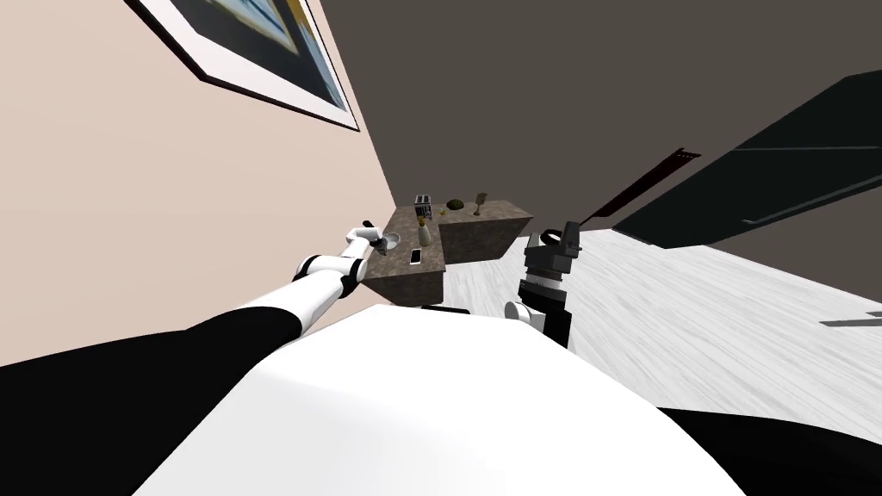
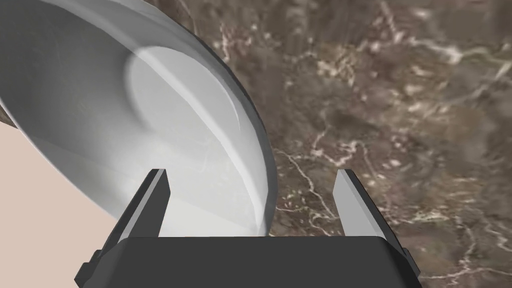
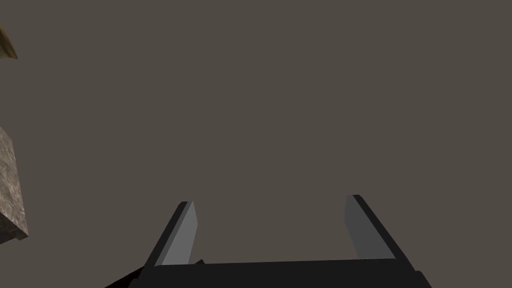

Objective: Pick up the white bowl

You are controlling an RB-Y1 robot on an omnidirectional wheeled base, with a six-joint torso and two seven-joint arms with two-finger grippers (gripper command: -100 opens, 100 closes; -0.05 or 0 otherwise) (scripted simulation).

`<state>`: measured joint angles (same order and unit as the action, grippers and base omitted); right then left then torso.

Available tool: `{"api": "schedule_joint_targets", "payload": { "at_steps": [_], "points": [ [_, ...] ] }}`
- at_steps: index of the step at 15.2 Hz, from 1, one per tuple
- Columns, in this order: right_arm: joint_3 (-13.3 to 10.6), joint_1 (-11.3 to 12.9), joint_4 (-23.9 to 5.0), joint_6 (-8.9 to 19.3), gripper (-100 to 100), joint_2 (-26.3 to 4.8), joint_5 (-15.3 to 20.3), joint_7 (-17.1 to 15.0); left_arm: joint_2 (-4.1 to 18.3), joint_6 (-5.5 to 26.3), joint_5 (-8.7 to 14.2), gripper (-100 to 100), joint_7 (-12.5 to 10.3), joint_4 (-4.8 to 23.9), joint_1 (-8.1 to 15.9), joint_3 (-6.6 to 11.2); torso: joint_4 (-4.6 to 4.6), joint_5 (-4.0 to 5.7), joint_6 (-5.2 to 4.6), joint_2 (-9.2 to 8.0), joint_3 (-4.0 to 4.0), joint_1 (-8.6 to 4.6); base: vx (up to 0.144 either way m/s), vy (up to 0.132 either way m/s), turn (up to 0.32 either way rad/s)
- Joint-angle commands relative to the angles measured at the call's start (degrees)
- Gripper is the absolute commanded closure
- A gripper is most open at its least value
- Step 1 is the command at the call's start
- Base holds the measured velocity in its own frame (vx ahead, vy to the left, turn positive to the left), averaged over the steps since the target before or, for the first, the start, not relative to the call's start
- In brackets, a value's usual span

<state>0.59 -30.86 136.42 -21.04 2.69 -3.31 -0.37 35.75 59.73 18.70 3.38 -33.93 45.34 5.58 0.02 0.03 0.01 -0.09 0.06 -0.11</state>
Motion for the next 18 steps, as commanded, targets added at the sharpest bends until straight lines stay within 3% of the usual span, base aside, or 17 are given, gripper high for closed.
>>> {"api": "schedule_joint_targets", "payload": {
  "at_steps": [1, 2, 4, 6, 7, 8, 12, 13, 15, 18],
  "points": [
    [0.0, 0.0, 0.0, 0.0, 0, 0.0, 0.0, 0.0, 0.6, -1.1, 0.0, -100, 1.0, 1.7, 0.1, 1.01, 0.00, 0.00, 0.00, 0.00, 0.00, 0.00, -0.007, -0.022, -0.108],
    [0.0, 0.0, 0.0, 0.0, 0, 0.0, 0.0, 0.0, 1.4, -2.0, -0.1, -100, 1.9, 3.2, -0.1, 2.27, 0.00, 0.00, 0.00, 0.01, -0.01, 0.01, -0.008, -0.024, -0.134],
    [0.0, 0.0, 0.0, 0.0, 0, 0.0, 0.0, 0.0, 1.4, -2.0, -0.1, -100, 1.9, 3.2, -0.1, 2.27, 0.00, -0.01, 0.00, 0.02, -0.01, 0.02, -0.005, -0.017, -0.082],
    [0.0, 0.0, 0.0, 0.0, 0, 0.0, 0.0, 0.0, 3.0, -3.9, -0.1, -100, 3.8, 6.1, -0.5, 4.77, -0.01, -0.02, 0.00, 0.03, -0.02, 0.05, -0.008, -0.024, -0.170],
    [0.0, 0.0, 0.0, 0.0, 0, 0.0, 0.0, 0.0, 2.4, -3.0, 0.1, -100, 3.0, 5.2, 0.0, 3.56, 0.00, 0.00, -0.03, 0.02, -0.01, 0.02, -0.008, -0.015, -0.097],
    [0.0, 0.0, 0.0, 0.0, 0, 0.0, 0.0, 0.0, 2.6, -3.3, 0.1, 100, 3.4, 5.8, 0.2, 3.81, 0.00, -0.01, 0.00, 0.03, -0.01, 0.03, 0.000, 0.000, 0.000],
    [0.0, 0.0, 0.0, 0.0, 0, 0.0, 0.0, 0.0, 2.6, -3.3, 0.1, 100, 3.4, 5.7, 0.1, 3.82, -0.01, -0.01, -0.01, 0.07, -0.04, 0.10, -0.001, -0.001, 0.003],
    [0.0, 0.0, 0.0, 0.0, 0, 0.0, 0.0, 0.0, 1.4, -2.0, -0.1, 100, 1.9, 3.2, -0.1, 2.27, -0.01, 0.00, -0.01, 0.07, -0.04, 0.10, 0.003, 0.016, 0.173],
    [0.0, 0.0, 0.0, 0.0, 0, 0.0, 0.0, 0.0, 1.4, -2.0, -0.1, 100, 1.9, 3.2, -0.1, 2.27, 0.02, 0.02, 0.08, 0.06, -0.02, 0.17, 0.011, 0.019, 0.153],
    [0.0, 0.0, 0.0, 0.0, 0, 0.0, 0.0, 0.0, -0.2, -0.1, 0.0, 100, 0.0, 0.2, 0.3, -0.24, 0.05, 0.03, 0.00, 0.06, 0.00, 0.15, 0.010, 0.023, 0.125]
  ]
}}
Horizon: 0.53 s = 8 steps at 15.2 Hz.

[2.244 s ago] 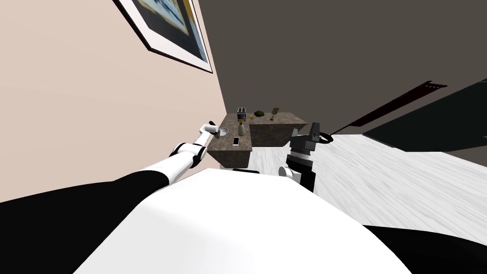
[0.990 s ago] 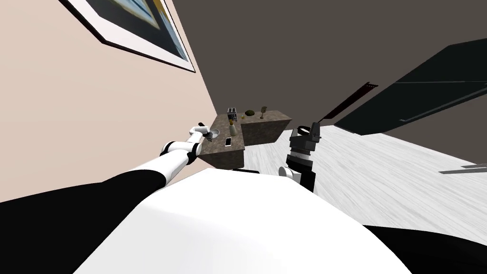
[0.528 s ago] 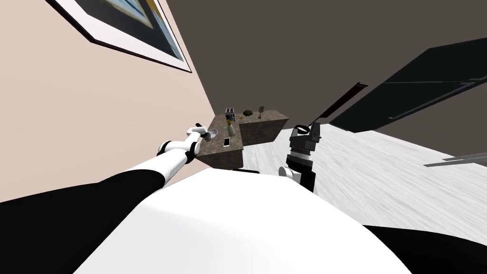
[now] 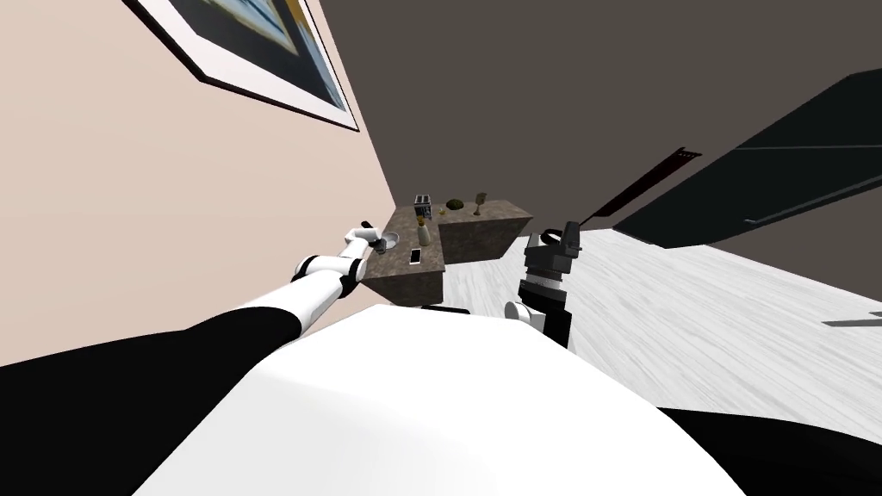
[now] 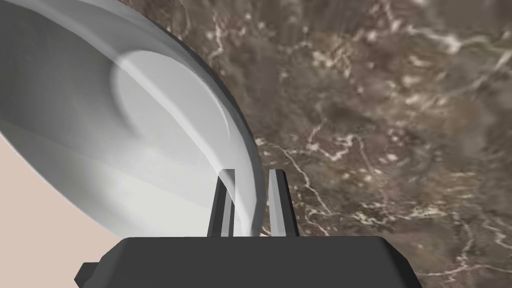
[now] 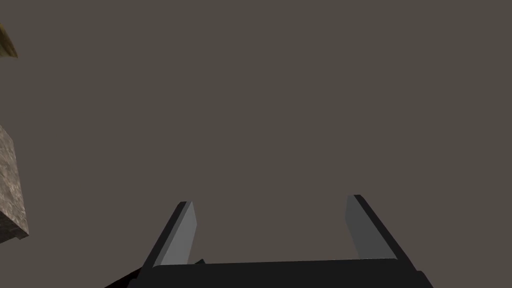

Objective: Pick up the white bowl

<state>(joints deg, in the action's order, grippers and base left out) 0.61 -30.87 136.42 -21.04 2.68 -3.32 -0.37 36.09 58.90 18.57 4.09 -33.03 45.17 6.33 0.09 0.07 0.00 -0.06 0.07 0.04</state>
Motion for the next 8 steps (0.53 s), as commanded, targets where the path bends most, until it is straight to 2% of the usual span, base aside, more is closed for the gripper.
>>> {"api": "schedule_joint_targets", "payload": {
  "at_steps": [1, 3, 4, 5, 8],
  "points": [
    [0.0, 0.0, 0.0, 0.0, 0, 0.0, 0.0, 0.0, -1.3, 1.6, 0.1, 100, -1.6, -2.2, 0.7, -2.24, 0.00, 0.00, 0.00, 0.00, 0.00, 0.00, 0.014, 0.039, 0.208],
    [0.0, 0.0, 0.0, 0.0, 0, 0.0, 0.0, 0.0, -1.3, 1.6, 0.1, 100, -1.6, -2.2, 0.7, -2.24, 0.03, 0.02, 0.01, -0.02, 0.03, 0.01, 0.013, 0.025, 0.103],
    [0.0, 0.0, 0.0, 0.0, 0, 0.0, 0.0, 0.0, -2.9, 3.5, 0.1, 100, -3.5, -5.1, 1.0, -4.75, 0.03, 0.02, -0.03, -0.02, 0.03, -0.02, 0.011, 0.031, 0.169],
    [0.0, 0.0, 0.0, 0.0, 0, 0.0, 0.0, 0.0, -2.9, 3.5, 0.1, 100, -3.5, -5.1, 1.0, -4.75, 0.05, 0.03, -0.02, -0.02, 0.04, -0.03, 0.015, 0.036, 0.217],
    [0.0, 0.0, 0.0, 0.0, 0, 0.0, 0.0, 0.0, -5.3, 6.4, 0.1, 100, -6.4, -9.5, 1.6, -8.51, 0.09, 0.03, 0.06, -0.08, 0.08, 0.02, 0.020, 0.040, 0.248]
  ]
}}
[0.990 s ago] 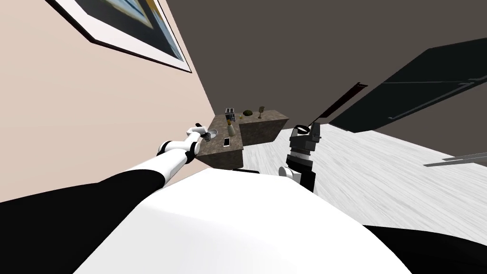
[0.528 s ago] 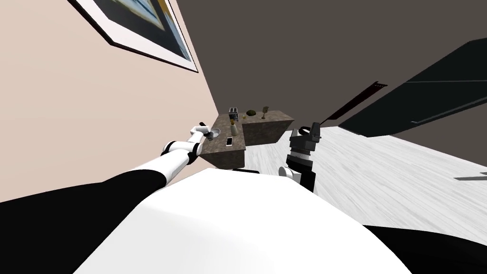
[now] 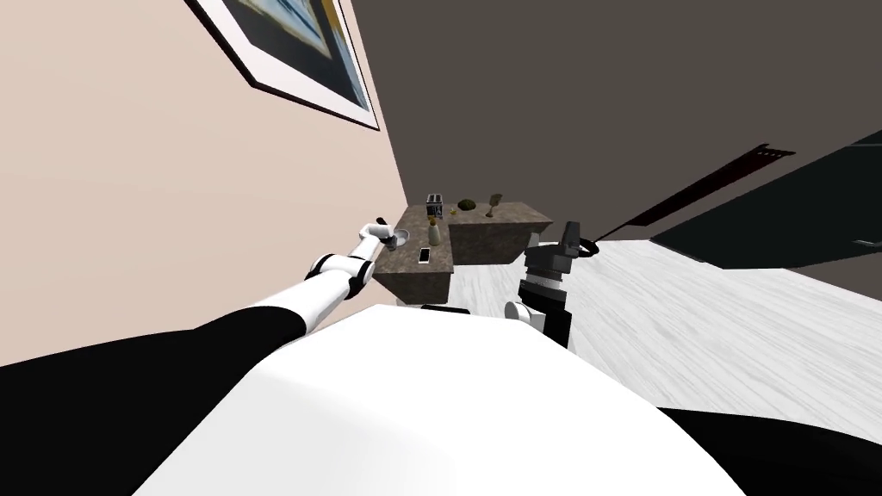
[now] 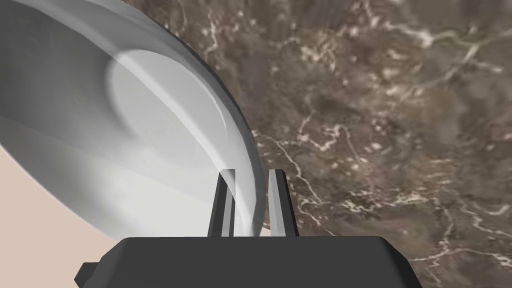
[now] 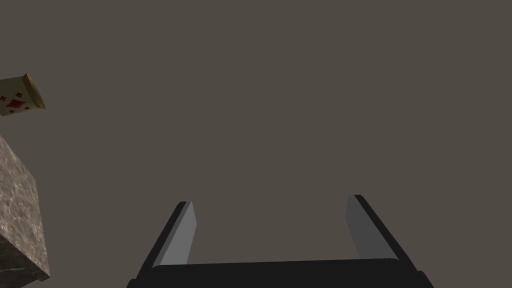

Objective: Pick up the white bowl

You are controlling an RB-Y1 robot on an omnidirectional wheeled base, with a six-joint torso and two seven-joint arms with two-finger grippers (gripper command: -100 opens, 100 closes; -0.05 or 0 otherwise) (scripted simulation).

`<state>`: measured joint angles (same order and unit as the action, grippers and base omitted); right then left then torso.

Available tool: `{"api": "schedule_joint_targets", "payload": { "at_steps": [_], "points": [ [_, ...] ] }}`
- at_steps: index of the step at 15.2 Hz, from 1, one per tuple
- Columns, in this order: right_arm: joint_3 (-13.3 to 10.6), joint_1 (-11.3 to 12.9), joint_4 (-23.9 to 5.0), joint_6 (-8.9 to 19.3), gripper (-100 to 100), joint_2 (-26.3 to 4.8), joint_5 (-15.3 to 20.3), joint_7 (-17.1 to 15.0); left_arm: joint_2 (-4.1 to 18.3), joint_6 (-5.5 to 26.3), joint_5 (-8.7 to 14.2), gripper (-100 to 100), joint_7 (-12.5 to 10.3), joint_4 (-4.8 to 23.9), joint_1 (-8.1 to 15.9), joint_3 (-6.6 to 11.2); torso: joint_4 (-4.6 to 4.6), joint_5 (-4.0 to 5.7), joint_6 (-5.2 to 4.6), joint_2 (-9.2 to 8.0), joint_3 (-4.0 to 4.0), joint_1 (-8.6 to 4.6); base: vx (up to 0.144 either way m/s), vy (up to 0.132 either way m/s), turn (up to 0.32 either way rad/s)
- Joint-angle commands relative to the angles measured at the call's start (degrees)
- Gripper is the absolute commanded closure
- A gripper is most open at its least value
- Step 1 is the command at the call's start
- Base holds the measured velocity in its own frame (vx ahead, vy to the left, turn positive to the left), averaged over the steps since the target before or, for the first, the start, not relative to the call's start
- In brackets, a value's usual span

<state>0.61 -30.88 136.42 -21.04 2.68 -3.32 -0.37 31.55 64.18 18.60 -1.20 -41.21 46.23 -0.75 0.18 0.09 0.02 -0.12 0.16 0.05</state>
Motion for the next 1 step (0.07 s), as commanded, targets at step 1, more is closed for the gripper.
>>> {"api": "schedule_joint_targets", "payload": {
  "at_steps": [1],
  "points": [
    [0.0, 0.0, 0.0, 0.0, 0, 0.0, 0.0, 0.0, 0.0, 0.0, 0.0, 100, 0.0, 0.0, 0.0, 0.00, 0.00, 0.00, 0.00, 0.00, 0.00, 0.00, 0.016, 0.020, 0.083]
  ]
}}
